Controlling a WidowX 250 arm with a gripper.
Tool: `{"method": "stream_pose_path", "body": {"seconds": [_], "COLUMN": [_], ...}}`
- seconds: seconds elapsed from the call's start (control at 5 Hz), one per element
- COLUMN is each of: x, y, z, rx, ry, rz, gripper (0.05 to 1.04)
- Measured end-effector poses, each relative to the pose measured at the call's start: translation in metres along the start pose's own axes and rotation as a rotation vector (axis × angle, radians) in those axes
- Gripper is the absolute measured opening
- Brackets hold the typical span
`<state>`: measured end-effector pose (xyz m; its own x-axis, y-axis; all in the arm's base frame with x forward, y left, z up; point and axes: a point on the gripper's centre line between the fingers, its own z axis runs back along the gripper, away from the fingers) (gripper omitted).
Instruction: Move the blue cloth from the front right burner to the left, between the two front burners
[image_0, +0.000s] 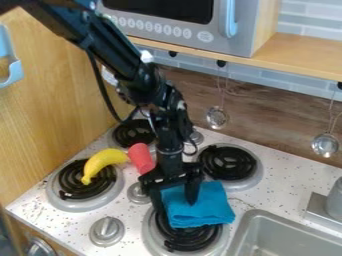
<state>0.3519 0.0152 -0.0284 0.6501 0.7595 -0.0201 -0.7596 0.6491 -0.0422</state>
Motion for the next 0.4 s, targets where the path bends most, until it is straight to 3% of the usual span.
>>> {"method": "stream_pose_path", "body": {"seconds": [0.4], "x": [0.0131], "y": [-0.0037], "z": [-0.0082], "rx": [0.032], "ry": [-0.020], "rz": [-0.021], "gripper": [1.001]}}
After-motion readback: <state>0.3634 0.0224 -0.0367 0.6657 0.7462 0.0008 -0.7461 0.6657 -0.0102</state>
